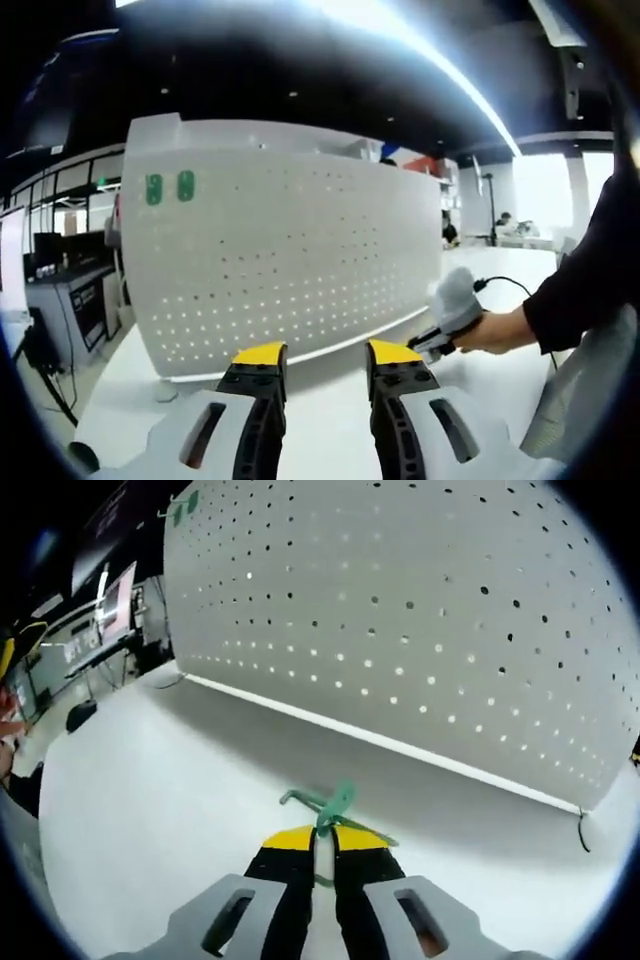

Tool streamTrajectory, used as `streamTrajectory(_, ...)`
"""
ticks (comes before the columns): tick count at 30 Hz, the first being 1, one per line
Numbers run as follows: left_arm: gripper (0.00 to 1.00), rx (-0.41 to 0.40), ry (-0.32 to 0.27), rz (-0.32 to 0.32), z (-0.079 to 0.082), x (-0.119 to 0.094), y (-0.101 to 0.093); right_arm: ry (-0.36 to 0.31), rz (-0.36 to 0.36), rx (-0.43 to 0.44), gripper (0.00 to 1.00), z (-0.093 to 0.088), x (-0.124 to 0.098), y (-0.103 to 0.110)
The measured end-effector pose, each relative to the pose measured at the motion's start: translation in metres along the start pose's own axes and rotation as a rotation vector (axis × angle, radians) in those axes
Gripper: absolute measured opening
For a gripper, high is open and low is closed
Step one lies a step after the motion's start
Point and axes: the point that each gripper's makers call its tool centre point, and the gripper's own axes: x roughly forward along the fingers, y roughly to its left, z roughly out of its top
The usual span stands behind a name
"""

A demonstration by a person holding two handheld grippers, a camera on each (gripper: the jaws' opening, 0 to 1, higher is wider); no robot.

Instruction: Insert the hook assembly into the mounting plate slot until the hook locks in place.

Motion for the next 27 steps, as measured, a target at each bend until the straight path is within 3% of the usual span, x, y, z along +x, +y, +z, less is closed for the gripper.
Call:
streamTrajectory(15, 0.31, 0.001, 0.006, -0.014, -0.001, 0.002, -0.004, -0.069, 0.003, -0.028, 0.0, 0.019, -0.008, -0.005)
streamTrajectory(27, 0.3, 0.003, 0.01, -0.038, -0.002, 0.003, -0.01, -0.068, 0.02, -0.017, 0.0, 0.024, -0.019, -0.007)
